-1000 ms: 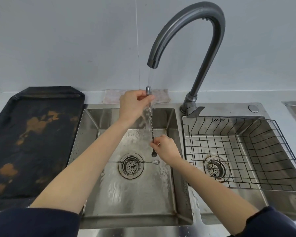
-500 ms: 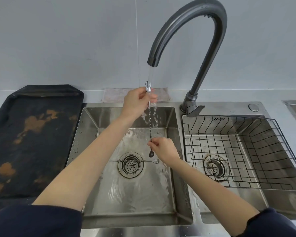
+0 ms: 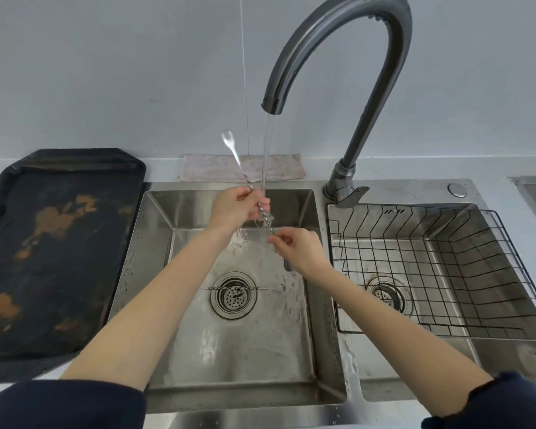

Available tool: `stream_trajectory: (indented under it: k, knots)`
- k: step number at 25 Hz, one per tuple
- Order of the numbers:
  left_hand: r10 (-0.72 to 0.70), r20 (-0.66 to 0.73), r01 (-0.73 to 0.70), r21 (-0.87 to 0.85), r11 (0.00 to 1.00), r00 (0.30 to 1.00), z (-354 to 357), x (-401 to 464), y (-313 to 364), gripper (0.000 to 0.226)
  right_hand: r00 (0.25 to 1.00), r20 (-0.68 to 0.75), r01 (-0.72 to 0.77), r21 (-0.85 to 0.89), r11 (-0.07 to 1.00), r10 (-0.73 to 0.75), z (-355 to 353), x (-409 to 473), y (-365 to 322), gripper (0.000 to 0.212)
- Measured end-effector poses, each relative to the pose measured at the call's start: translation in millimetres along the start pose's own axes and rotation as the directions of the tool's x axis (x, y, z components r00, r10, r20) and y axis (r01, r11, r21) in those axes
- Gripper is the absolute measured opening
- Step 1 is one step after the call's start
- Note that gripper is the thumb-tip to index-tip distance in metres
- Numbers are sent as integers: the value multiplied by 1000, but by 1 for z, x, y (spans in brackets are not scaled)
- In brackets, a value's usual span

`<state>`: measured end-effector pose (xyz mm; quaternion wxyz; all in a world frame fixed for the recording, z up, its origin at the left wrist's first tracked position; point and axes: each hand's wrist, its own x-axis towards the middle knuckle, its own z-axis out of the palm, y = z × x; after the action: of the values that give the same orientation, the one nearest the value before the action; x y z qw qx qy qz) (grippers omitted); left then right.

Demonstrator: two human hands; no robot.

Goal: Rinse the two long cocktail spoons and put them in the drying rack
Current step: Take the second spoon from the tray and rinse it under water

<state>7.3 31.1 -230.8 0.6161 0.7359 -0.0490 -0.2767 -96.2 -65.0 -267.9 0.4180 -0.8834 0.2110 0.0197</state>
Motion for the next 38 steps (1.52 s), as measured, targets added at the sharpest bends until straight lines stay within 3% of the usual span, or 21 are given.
stream_trajectory:
  k: [3,6,13,18,25,27,31,34,38]
  knots:
    - [-139,14,139,-212,967,990,-12,7,-1,21,999,7,46,68,997,-47,-22,6,-8,21]
    - [-266,87,276,-457,846,960,-20,6,-2,22,1000,-2,28,280,960,-28,-43,19,-20,19]
    - [-350,116,323,-713,623,930,-35,8,-4,18,996,78,4,507,862,-51,-56,34,-62,9]
    - [-441,196,416,-770,484,876,-32,8,-11,19,979,-134,176,208,962,-150,-50,42,-85,25]
    - [-461,321,522,-742,421,827,0,14,2,16,980,-112,185,206,961,-165,-59,35,-82,29]
    - [-449,346,541,-716,442,824,6,15,5,18,979,-139,172,197,965,-146,-64,34,-81,31]
    - [-390,418,556,-742,374,821,8,12,9,18,957,-265,169,170,971,-121,-67,36,-79,28]
    - [-352,403,524,-754,396,845,7,11,10,13,929,-362,198,321,926,-73,-69,31,-70,14]
    - [-319,320,442,-761,474,892,3,13,9,11,932,-361,162,486,859,29,-68,20,-45,10]
